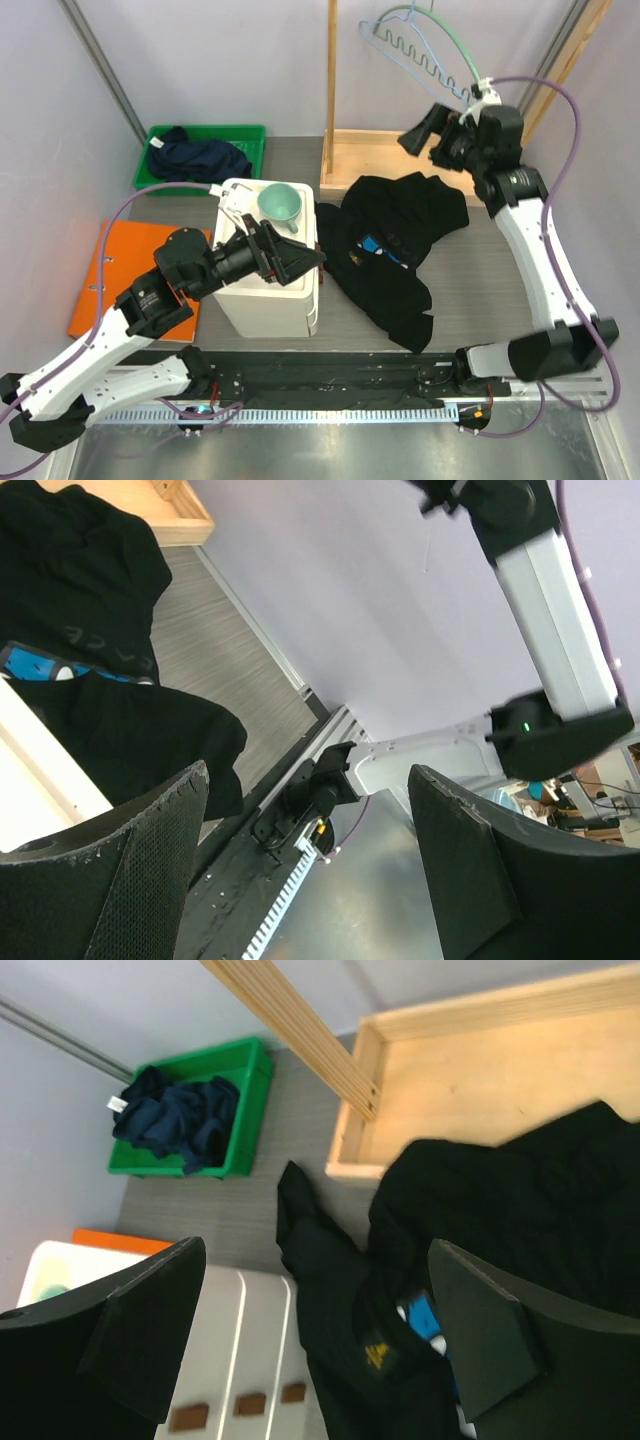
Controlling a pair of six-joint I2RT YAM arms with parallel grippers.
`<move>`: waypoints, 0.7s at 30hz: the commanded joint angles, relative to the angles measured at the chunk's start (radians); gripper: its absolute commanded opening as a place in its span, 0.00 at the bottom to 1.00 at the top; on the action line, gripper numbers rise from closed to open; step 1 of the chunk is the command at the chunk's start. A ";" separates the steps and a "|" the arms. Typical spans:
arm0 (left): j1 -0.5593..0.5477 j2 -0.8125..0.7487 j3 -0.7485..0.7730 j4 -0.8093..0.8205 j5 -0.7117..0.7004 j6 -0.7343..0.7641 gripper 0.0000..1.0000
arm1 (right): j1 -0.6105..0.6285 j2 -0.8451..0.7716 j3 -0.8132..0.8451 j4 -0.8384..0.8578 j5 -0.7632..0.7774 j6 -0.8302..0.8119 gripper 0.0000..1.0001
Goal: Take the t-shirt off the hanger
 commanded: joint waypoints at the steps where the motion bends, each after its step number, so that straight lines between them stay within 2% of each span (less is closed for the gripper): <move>1: -0.001 0.034 0.010 0.080 0.051 -0.015 0.81 | 0.019 -0.215 -0.219 -0.030 0.099 -0.016 0.99; 5: -0.001 0.085 0.018 0.109 0.088 -0.031 0.80 | 0.029 -0.393 -0.442 -0.024 0.069 0.030 0.99; 9: -0.002 0.143 0.022 0.158 0.137 -0.066 0.80 | 0.044 -0.468 -0.691 0.063 0.023 0.107 0.99; 10: -0.002 0.151 0.022 0.186 0.149 -0.073 0.80 | 0.048 -0.465 -0.761 0.086 0.000 0.115 0.99; 13: -0.007 0.177 0.024 0.206 0.167 -0.087 0.80 | 0.056 -0.418 -0.832 0.092 0.009 0.139 0.99; 17: -0.022 0.208 0.033 0.218 0.174 -0.089 0.80 | 0.079 -0.347 -0.872 0.095 0.113 0.211 0.98; 21: -0.029 0.224 0.044 0.221 0.178 -0.087 0.80 | 0.124 -0.280 -0.943 0.178 0.164 0.311 0.99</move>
